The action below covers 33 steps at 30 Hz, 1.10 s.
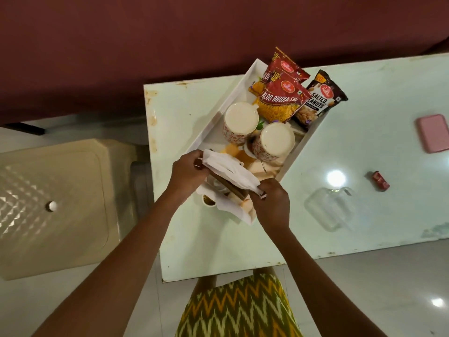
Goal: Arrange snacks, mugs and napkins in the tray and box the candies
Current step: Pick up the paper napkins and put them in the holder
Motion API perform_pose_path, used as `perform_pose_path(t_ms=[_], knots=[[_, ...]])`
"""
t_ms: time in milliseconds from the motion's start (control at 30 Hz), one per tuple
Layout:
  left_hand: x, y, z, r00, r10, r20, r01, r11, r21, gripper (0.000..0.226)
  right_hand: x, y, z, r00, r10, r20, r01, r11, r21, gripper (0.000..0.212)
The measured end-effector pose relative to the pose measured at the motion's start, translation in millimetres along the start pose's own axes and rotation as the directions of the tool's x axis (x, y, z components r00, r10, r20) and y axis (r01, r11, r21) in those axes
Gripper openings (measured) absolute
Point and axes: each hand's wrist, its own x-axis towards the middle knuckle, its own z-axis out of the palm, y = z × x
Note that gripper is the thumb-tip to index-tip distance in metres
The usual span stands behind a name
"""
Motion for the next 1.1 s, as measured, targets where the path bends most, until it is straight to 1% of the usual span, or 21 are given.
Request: perform_pose_path(t_ms=[100,167,333,433,633,833,967,1033,1100], knots=[[2.1,-5.4,7.2,0.991,0.094,-0.098,-0.078,0.984,0.159,0.025,-0.8,0.4,5.6,0.998,-0.057,0.030,0.060,0.993,-0.099,0.009],[3.3,-8.0,11.0,0.984,0.115,-0.134,-0.087,0.976,0.199,0.025,-1.7,0.9,8.5,0.994,-0.091,0.062,0.099,0.986,-0.135,0.009],[3.1,-9.8,16.3,0.980,0.115,-0.162,-0.087,0.981,0.173,0.030,1.0,3.6,14.4,0.985,-0.080,0.153,0.111,0.972,-0.205,0.012],[-0.1,-9.2,17.9,0.979,0.103,-0.176,-0.085,0.991,0.105,0.036,3.6,5.0,17.5,0.975,-0.076,0.211,0.129,0.959,-0.253,0.016],[-9.2,-9.8,22.6,0.980,0.077,-0.186,-0.064,0.995,0.075,0.035,5.4,9.8,18.8,0.955,-0.066,0.290,0.143,0.957,-0.252,0.024],[-25.5,-9.6,30.3,0.972,-0.038,-0.234,0.038,0.999,-0.006,0.032,1.3,13.0,3.9,0.962,-0.073,0.263,0.125,0.975,-0.186,0.041],[-36.7,-11.5,34.8,0.966,-0.091,-0.241,0.083,0.996,-0.045,0.029,-0.2,16.8,-14.8,0.958,-0.106,0.266,0.152,0.975,-0.161,0.053],[-41.7,-14.4,36.3,0.961,-0.122,-0.248,0.107,0.991,-0.074,0.030,2.0,17.9,-27.4,0.966,-0.119,0.230,0.156,0.976,-0.149,0.056],[-46.8,-17.1,37.0,0.953,-0.145,-0.266,0.121,0.987,-0.104,0.031,10.7,17.5,-42.8,0.981,-0.113,0.160,0.129,0.988,-0.091,0.055]])
